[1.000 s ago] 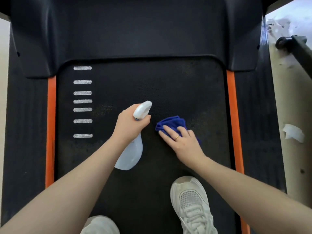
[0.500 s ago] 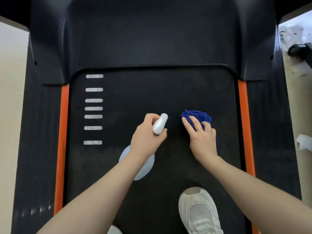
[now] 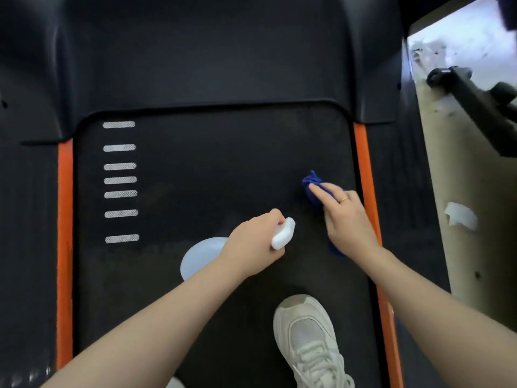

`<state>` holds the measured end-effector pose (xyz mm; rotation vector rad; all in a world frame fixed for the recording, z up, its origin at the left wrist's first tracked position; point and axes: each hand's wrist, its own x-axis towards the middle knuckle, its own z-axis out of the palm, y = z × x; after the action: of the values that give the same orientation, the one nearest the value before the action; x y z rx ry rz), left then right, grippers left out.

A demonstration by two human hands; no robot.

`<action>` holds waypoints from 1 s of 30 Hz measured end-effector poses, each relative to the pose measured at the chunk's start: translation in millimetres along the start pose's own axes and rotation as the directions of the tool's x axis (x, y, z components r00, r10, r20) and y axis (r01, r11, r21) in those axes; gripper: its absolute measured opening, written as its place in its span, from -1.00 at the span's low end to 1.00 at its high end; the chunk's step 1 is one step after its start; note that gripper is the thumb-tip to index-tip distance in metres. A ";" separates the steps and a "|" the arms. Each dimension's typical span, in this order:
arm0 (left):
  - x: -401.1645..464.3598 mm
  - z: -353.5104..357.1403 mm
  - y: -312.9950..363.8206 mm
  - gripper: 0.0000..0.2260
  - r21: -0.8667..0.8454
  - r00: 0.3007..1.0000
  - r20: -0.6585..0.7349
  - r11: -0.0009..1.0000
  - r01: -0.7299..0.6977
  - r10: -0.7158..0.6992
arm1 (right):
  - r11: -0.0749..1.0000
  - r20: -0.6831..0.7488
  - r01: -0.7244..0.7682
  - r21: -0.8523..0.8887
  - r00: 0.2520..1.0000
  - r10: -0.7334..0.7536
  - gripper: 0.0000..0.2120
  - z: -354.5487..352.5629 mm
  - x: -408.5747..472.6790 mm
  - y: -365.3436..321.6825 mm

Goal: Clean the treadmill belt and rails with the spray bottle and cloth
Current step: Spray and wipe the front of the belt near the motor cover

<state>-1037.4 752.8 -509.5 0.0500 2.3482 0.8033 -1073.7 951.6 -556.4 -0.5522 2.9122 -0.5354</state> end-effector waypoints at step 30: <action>35.2 -5.3 21.0 -0.76 -0.384 0.927 -0.335 0.923 0.030 -0.170 | 0.961 -0.001 0.003 -0.277 1.000 -0.003 -0.34 14.4 40.6 20.5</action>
<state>-1071.7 775.2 -514.5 -0.4151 2.4614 1.2853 -1115.2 949.5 -579.7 -0.5875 3.0075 -0.1249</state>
